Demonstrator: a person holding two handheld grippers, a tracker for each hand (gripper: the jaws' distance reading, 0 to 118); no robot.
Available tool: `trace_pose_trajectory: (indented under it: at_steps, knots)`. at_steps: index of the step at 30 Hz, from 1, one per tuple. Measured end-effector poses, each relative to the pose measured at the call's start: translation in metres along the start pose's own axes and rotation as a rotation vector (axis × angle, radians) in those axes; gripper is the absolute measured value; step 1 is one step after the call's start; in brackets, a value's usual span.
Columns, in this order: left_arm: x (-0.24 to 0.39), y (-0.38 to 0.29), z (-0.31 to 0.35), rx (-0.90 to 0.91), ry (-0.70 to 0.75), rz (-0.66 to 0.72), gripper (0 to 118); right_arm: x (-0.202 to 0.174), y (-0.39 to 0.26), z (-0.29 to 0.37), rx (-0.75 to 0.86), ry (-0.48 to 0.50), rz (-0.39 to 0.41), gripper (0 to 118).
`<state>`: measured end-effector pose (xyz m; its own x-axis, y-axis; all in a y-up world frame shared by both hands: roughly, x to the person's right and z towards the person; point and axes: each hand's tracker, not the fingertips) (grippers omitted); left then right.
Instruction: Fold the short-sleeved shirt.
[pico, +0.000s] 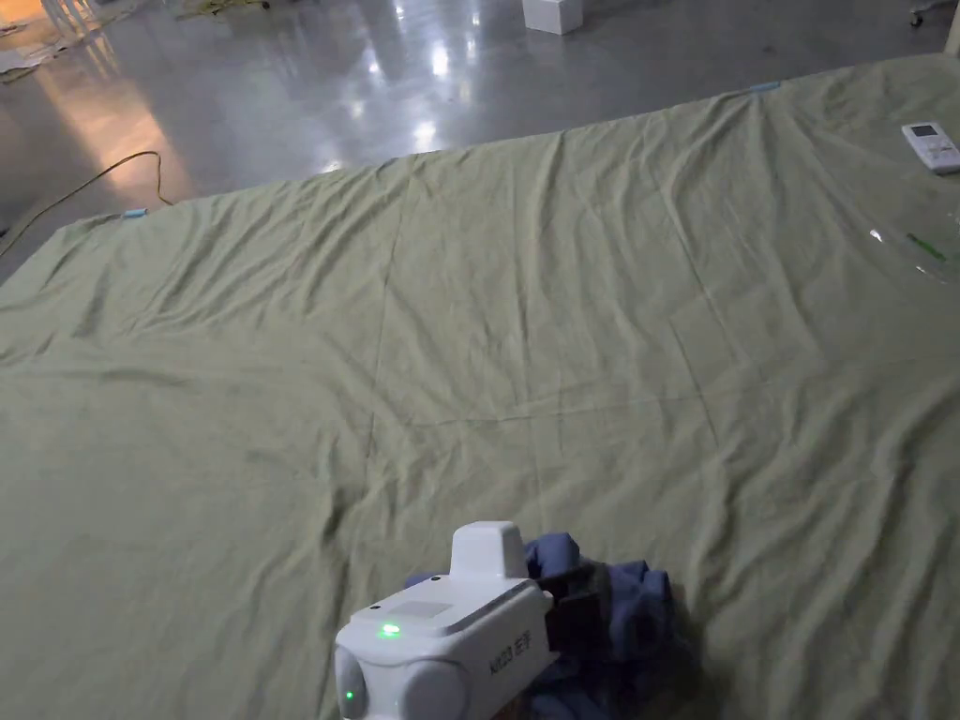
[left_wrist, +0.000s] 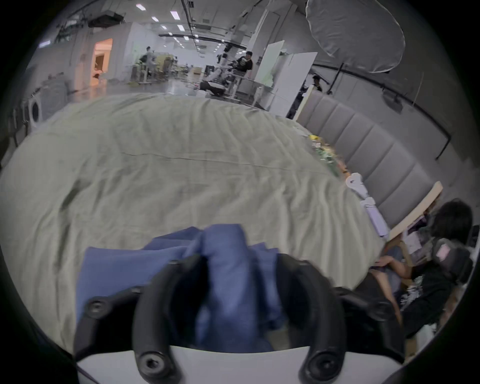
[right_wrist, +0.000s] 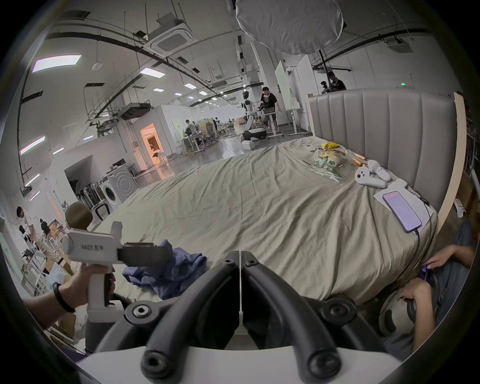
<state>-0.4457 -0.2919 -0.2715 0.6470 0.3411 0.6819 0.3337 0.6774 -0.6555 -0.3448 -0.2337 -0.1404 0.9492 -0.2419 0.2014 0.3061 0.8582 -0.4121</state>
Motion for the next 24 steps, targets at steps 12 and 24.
trace_pose_trajectory:
  at_steps: [12,24]
  knots:
    - [-0.078,0.082,0.059,0.179,-0.032,0.381,3,0.017,-0.015,0.001,-0.034,0.0,-0.043,1]
    - [-0.023,0.016,-0.035,-0.054,-0.04,0.217,1,-0.003,-0.022,-0.02,-0.092,0.078,-0.051,1]
